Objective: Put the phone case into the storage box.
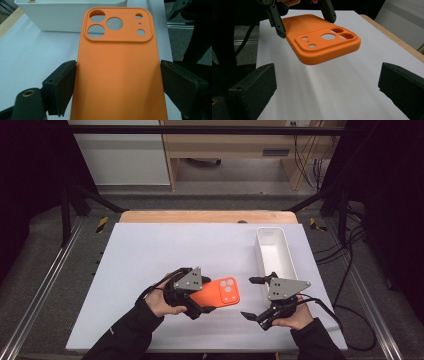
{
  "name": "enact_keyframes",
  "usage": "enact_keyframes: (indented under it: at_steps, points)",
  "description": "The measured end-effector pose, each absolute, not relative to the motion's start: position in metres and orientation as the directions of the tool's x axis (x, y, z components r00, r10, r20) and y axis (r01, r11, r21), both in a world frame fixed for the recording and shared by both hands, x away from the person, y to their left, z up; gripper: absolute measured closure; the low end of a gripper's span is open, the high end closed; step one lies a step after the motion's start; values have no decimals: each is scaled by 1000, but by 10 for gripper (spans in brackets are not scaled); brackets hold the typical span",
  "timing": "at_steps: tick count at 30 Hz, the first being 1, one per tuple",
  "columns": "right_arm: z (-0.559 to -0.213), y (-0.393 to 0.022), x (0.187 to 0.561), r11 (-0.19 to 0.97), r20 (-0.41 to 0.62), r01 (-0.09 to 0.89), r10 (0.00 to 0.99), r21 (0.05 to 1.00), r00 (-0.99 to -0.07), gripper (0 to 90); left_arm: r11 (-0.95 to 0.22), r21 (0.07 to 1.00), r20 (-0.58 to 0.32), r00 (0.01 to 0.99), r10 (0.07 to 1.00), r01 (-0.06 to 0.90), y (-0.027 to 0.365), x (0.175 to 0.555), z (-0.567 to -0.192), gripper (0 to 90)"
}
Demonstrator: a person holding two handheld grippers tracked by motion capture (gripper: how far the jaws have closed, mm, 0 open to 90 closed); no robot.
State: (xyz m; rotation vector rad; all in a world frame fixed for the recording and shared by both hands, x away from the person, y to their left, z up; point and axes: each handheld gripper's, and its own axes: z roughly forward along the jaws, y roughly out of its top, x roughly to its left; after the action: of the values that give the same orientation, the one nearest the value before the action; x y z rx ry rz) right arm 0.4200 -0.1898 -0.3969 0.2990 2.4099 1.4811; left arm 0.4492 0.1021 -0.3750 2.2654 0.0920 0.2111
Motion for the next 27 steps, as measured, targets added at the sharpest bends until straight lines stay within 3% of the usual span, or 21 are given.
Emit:
enact_keyframes:
  at_steps: [27]
  points:
    - [-397,-175,427,461,-130,0,249,887,-960,29,-662,747,135,988,69,-56,84,442,-372,157]
